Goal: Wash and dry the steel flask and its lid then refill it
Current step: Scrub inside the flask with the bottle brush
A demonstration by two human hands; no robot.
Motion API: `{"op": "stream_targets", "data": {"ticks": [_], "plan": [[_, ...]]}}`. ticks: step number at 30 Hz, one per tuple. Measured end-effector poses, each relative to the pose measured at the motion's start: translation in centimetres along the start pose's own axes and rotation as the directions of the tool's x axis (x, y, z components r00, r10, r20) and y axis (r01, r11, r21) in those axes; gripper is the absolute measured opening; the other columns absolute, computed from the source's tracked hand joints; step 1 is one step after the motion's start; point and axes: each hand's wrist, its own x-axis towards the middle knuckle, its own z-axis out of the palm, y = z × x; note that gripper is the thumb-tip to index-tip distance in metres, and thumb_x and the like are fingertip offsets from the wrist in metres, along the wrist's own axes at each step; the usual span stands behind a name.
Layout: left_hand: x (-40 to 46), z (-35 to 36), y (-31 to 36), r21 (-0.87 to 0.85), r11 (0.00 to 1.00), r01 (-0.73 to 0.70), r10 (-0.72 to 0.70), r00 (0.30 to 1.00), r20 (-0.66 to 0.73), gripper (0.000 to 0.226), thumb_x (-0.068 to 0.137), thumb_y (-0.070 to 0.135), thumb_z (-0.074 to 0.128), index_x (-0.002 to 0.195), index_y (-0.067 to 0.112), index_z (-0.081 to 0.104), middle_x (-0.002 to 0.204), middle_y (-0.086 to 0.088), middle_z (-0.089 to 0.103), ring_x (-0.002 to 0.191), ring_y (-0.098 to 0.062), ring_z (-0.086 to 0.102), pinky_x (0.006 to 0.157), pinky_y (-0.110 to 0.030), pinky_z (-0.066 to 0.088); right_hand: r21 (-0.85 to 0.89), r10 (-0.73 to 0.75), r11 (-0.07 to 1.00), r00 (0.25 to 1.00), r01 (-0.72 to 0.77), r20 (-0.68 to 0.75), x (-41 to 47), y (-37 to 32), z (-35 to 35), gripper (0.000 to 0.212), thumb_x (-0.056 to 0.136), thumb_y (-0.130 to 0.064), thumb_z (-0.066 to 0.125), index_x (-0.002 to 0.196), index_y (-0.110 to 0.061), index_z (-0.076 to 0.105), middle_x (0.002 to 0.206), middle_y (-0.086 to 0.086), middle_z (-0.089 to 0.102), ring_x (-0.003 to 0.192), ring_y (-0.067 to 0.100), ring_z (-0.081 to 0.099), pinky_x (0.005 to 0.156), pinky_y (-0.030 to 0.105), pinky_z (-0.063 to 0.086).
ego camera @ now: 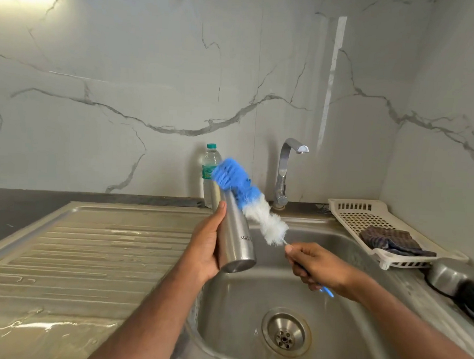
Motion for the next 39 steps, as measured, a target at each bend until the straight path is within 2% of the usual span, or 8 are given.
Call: {"op": "stream_targets", "data": {"ticks": [3,10,14,17,21,26,34,39], "plan": [[0.3,0.1,-0.3,-0.02,1.0,-0.001,0.001,1.0,0.019,0.065,0.083,0.055,0.072,0.131,0.012,0.065,0.12,-0.017,0.071,0.102,-0.033,0.07,0.076,-0.044,0.059,-0.021,-0.055,0.998,0.985,0.052,-0.164,1.1,-0.5,1.0,0.039,0.107,-0.043,0.043,0.076,-0.019,0.041,0.063,0.002,0.032,0.049,0.012,0.023,0.047,0.025,0.019],[0.6,-0.9,0.6,-0.149,0.988,-0.037,0.044,0.998,0.043,0.067,0.09,0.068,0.056,0.125,0.012,0.064,0.08,-0.013,0.072,0.065,-0.026,0.07,0.058,-0.038,0.06,0.007,0.089,0.996,0.959,-0.094,0.267,-1.7,0.2,-1.6,0.038,0.108,-0.044,0.042,0.083,-0.017,0.05,0.063,0.0,0.027,0.053,0.015,0.022,0.049,0.027,0.028],[0.0,0.3,0.1,-0.066,0.997,-0.051,0.056,0.995,0.082,0.057,0.09,0.058,0.062,0.127,0.014,0.062,0.092,-0.017,0.075,0.079,-0.032,0.074,0.068,-0.041,0.062,-0.016,0.039,0.999,0.999,-0.039,0.03,-0.1,-0.2,0.5,0.038,0.107,-0.046,0.041,0.082,-0.018,0.045,0.062,-0.002,0.03,0.052,0.012,0.023,0.047,0.026,0.024],[0.0,0.7,-0.5,-0.078,0.994,-0.076,0.083,0.993,0.088,0.062,0.088,0.047,0.068,0.137,0.011,0.059,0.121,-0.02,0.071,0.115,-0.035,0.068,0.098,-0.05,0.055,-0.168,-0.047,0.986,0.982,0.016,-0.185,1.2,-0.5,1.3,0.04,0.106,-0.048,0.042,0.076,-0.021,0.044,0.063,-0.002,0.037,0.049,0.01,0.028,0.044,0.024,0.028],[0.9,-0.2,-0.1,-0.201,0.974,-0.107,0.127,0.988,0.09,0.049,0.093,0.035,0.059,0.137,0.013,0.061,0.127,-0.022,0.067,0.124,-0.046,0.059,0.105,-0.06,0.047,0.009,0.06,0.998,0.997,-0.061,0.053,-0.3,-0.5,-0.8,0.04,0.106,-0.05,0.043,0.079,-0.021,0.046,0.063,-0.001,0.027,0.052,0.012,0.019,0.045,0.024,0.021],[0.1,-0.1,0.4,-0.108,0.987,-0.115,0.12,0.992,0.041,0.06,0.09,0.063,0.063,0.125,0.015,0.068,0.1,-0.014,0.071,0.085,-0.031,0.068,0.078,-0.046,0.059,0.043,0.103,0.992,0.957,-0.119,0.273,-2.1,-0.7,-2.0,0.039,0.105,-0.048,0.045,0.078,-0.02,0.047,0.066,0.002,0.023,0.058,0.018,0.014,0.049,0.026,0.022],[-0.3,0.6,-0.7,-0.043,0.996,-0.076,0.079,0.993,0.083,0.062,0.09,0.056,0.066,0.128,0.007,0.067,0.12,-0.023,0.07,0.106,-0.036,0.068,0.102,-0.052,0.052,-0.03,-0.055,0.998,0.988,0.051,-0.144,1.0,-1.7,2.3,0.037,0.107,-0.045,0.039,0.083,-0.018,0.041,0.063,-0.001,0.03,0.051,0.011,0.021,0.046,0.024,0.019],[0.3,-0.4,0.1,-0.183,0.975,-0.123,0.143,0.984,0.105,0.064,0.091,0.063,0.057,0.128,0.013,0.067,0.105,-0.019,0.068,0.101,-0.042,0.063,0.097,-0.06,0.049,0.029,0.099,0.994,0.968,-0.108,0.231,-2.0,-1.5,-1.2,0.037,0.105,-0.05,0.044,0.084,-0.019,0.044,0.068,0.003,0.021,0.057,0.017,0.015,0.05,0.028,0.023]]}}
